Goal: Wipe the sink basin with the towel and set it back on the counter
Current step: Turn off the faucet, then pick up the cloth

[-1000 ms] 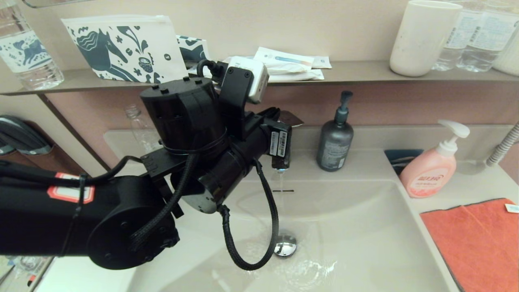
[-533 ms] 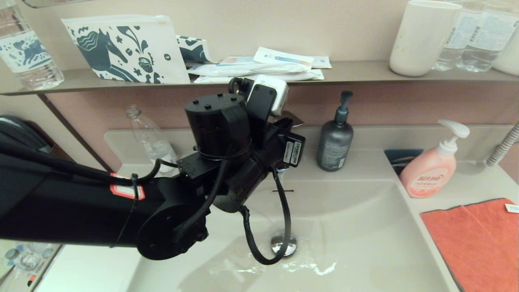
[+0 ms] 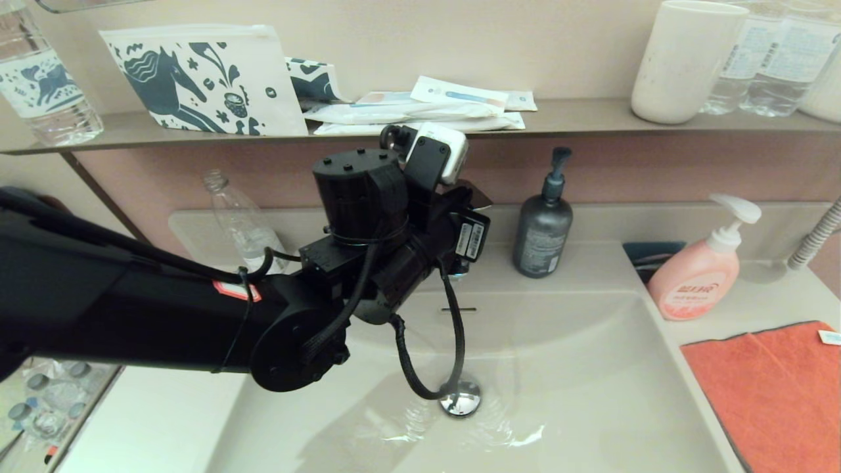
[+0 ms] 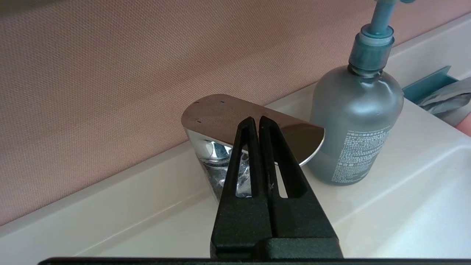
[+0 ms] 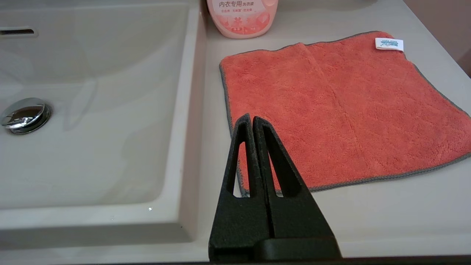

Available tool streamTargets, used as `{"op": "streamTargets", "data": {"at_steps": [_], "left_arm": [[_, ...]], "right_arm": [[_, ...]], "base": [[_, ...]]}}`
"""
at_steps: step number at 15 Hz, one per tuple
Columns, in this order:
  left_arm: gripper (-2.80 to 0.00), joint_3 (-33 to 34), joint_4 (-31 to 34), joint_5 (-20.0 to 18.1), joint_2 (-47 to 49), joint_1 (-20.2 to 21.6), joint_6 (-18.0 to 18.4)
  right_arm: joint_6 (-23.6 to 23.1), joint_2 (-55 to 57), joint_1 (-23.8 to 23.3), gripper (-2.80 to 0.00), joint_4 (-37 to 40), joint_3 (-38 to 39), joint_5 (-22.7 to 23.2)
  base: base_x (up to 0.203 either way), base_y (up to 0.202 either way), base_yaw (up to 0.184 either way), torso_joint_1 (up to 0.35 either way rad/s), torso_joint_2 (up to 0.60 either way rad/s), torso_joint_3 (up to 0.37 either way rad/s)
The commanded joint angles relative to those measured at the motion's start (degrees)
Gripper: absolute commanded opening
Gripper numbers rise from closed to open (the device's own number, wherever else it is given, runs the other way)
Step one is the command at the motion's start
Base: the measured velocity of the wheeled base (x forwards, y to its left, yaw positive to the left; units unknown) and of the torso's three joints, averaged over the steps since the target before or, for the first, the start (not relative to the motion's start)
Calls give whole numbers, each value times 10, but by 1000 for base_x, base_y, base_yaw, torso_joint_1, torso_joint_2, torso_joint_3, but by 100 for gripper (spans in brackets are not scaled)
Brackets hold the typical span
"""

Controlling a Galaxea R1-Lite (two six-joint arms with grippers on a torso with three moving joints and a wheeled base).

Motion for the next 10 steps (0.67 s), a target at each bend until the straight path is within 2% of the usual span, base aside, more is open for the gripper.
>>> {"op": "streamTargets", "data": {"at_steps": [1, 10], "left_arm": [[-280, 6, -6, 1, 4, 0, 0], [-280, 72, -21, 15, -48, -24, 4]], "right_arm": [[0, 0, 0, -280, 0, 0, 0], [0, 0, 0, -280, 0, 0, 0]], "base": [[0, 0, 0, 0, 0, 0], [0, 0, 0, 0, 0, 0]]}}
